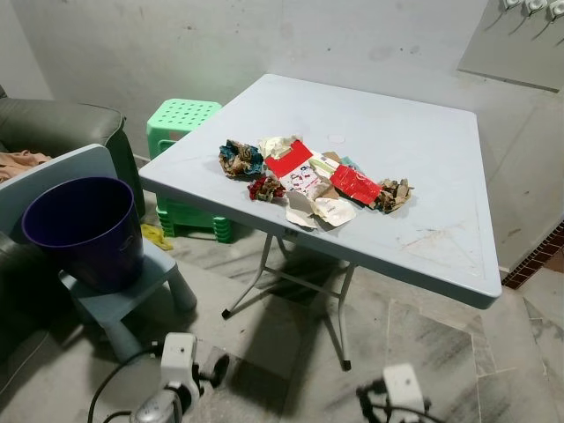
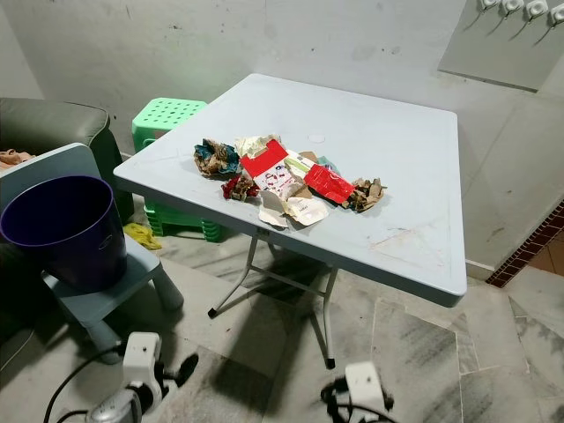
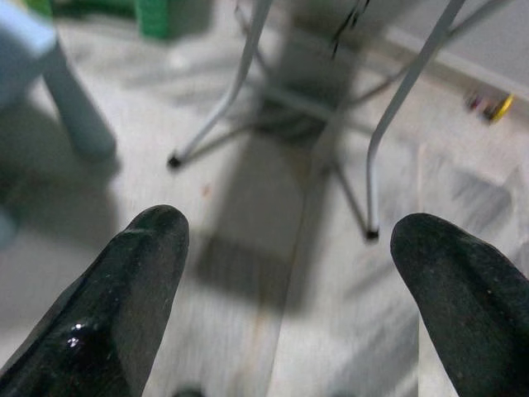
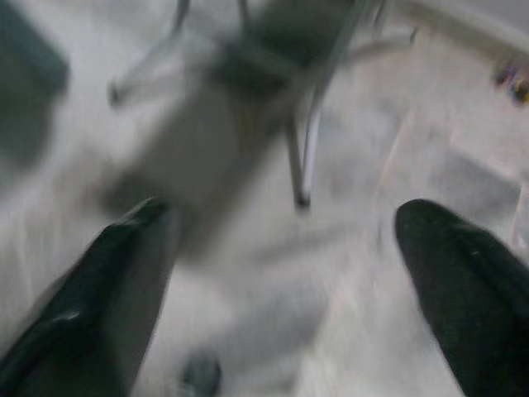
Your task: Picking trash to rubbish bin
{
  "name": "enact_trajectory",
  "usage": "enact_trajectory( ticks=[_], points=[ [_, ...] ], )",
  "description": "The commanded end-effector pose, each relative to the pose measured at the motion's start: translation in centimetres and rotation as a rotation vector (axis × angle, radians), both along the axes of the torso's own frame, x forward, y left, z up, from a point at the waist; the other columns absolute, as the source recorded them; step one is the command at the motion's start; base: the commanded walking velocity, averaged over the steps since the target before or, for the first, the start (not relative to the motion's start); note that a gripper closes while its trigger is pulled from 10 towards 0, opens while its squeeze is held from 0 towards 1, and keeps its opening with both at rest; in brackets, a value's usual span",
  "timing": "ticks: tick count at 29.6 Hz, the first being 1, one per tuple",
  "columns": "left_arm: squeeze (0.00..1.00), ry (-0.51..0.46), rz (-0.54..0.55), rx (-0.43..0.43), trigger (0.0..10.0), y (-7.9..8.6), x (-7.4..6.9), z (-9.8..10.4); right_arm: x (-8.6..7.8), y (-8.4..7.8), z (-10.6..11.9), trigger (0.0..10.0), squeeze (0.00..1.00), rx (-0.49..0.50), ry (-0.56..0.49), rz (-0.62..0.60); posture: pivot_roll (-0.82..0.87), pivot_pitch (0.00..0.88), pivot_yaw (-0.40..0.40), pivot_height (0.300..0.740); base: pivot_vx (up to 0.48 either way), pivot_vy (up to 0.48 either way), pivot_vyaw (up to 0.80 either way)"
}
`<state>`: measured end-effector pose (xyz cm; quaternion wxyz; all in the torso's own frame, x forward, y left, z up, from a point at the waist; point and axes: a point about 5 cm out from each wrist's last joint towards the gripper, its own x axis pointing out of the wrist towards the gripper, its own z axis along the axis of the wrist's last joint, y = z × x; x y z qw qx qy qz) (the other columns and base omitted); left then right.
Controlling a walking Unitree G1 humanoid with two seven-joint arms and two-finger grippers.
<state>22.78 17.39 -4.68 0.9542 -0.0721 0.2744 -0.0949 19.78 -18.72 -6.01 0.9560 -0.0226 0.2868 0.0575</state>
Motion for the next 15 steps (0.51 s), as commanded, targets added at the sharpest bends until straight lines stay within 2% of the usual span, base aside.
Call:
enact_trajectory(
  ticks=[1, 2, 3, 5, 6, 9, 10, 11, 13, 15],
  points=[
    [0.00, -0.077, -0.009, 0.021, 10.0, 0.4, 1.0, 1.0, 0.8, -0.1, 0.9, 10.0, 0.00, 0.064, -0.075, -0.016, -0.05, 0.000, -0.026, 0.740, 0.000, 0.000, 0.00],
    [0.00, -0.118, -0.014, 0.028, 10.0, 0.3, 1.5, 1.6, 1.3, -0.1, 1.3, 10.0, 0.00, 0.063, -0.115, -0.022, -0.05, 0.000, -0.024, 0.740, 0.000, 0.000, 0.00],
    [0.00, -0.118, -0.014, 0.028, 10.0, 0.3, 1.5, 1.6, 1.3, -0.1, 1.3, 10.0, 0.00, 0.063, -0.115, -0.022, -0.05, 0.000, -0.024, 0.740, 0.000, 0.000, 0.00],
    [0.00, -0.209, -0.017, -0.035, 10.0, 0.2, 2.7, 2.9, 2.3, 0.3, 2.7, 10.0, 0.00, 0.104, -0.230, -0.003, -0.05, 0.000, -0.023, 0.740, 0.000, 0.000, 0.00],
    [0.00, -0.228, -0.019, -0.045, 10.0, 0.1, 2.9, 3.2, 2.6, 0.3, 3.0, 10.0, 0.00, 0.108, -0.254, 0.000, -0.05, 0.000, -0.024, 0.740, 0.000, 0.000, 0.00],
    [0.00, -0.333, -0.015, -0.028, 10.0, -0.1, 4.0, 4.8, 3.3, 0.4, 4.6, 10.0, 0.00, 0.137, -0.370, 0.005, -0.04, 0.000, -0.028, 0.740, 0.000, 0.000, 0.00],
    [0.00, -0.333, -0.015, -0.028, 10.0, -0.1, 4.0, 4.8, 3.3, 0.4, 4.6, 10.0, 0.00, 0.137, -0.370, 0.005, -0.04, 0.000, -0.028, 0.740, 0.000, 0.000, 0.00],
    [0.00, -0.373, -0.013, -0.007, 10.0, -0.1, 4.4, 5.5, 3.6, 0.3, 5.1, 10.0, 0.00, 0.147, -0.396, -0.012, -0.04, 0.000, -0.029, 0.740, 0.000, 0.000, 0.00],
    [0.00, -0.411, -0.018, -0.038, 10.0, -0.2, 4.7, 6.2, 3.8, 0.2, 5.9, 10.0, 0.00, 0.186, -0.450, -0.034, -0.04, 0.000, -0.030, 0.740, 0.000, 0.000, 0.00],
    [0.00, -0.426, -0.004, -0.028, 10.0, 0.0, 5.1, 6.7, 4.1, 0.1, 6.7, 10.0, 0.00, 0.211, -0.493, -0.043, -0.04, 0.000, -0.030, 0.740, 0.000, 0.000, 0.00]
  ],
)
